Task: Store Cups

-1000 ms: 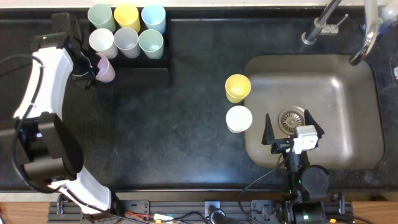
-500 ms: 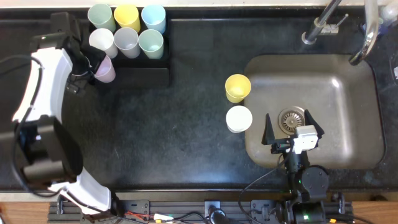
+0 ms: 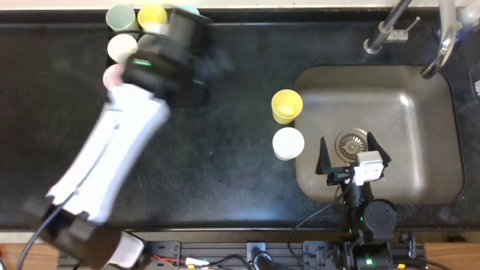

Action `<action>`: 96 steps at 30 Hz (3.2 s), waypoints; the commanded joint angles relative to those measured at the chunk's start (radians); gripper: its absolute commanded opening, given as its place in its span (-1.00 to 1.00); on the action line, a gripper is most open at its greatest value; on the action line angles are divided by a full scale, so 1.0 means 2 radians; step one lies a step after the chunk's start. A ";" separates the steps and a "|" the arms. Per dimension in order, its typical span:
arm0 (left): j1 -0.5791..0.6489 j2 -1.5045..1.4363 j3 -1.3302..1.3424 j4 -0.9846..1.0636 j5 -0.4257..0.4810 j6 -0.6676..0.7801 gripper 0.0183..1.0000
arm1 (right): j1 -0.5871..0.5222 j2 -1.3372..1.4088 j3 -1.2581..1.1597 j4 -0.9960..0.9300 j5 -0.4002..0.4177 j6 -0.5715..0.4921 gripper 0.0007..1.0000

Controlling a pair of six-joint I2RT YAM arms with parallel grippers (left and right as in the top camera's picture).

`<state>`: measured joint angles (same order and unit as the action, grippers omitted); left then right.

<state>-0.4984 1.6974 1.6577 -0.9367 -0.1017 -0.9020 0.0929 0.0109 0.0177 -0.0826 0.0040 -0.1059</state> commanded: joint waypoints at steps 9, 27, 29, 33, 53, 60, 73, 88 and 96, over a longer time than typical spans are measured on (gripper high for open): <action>-0.125 0.163 0.063 0.010 0.032 -0.011 1.00 | -0.001 -0.004 -0.006 0.002 -0.002 -0.002 0.99; -0.121 0.196 0.063 0.010 0.045 -0.011 0.55 | -0.001 -0.004 -0.006 0.002 -0.002 -0.002 1.00; -0.120 0.196 0.063 0.012 0.044 -0.011 -0.08 | -0.001 -0.004 -0.007 0.002 -0.002 -0.002 1.00; -0.114 0.195 0.072 0.013 0.044 -0.011 -0.96 | -0.001 -0.004 -0.007 0.002 -0.002 -0.002 1.00; 0.111 0.085 0.088 -0.141 0.007 -0.075 -0.96 | -0.001 -0.004 -0.007 0.002 -0.002 -0.002 1.00; 0.224 0.087 0.088 -0.145 0.035 -0.106 -0.96 | -0.001 -0.004 -0.007 0.002 -0.002 -0.002 0.99; 0.235 0.089 0.035 -0.150 0.031 -0.117 -0.96 | -0.001 -0.004 -0.006 0.002 -0.002 -0.002 1.00; 0.236 0.113 -0.001 -0.133 0.012 -0.139 -0.96 | -0.001 -0.004 -0.007 0.002 -0.002 -0.002 1.00; 0.234 0.140 -0.001 -0.114 0.013 -0.139 -0.96 | -0.001 -0.004 -0.007 0.002 -0.002 -0.002 1.00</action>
<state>-0.0261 1.9591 1.6661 -1.1759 -0.0570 -1.1542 0.0929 0.0109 0.0177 -0.0818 0.0040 -0.1059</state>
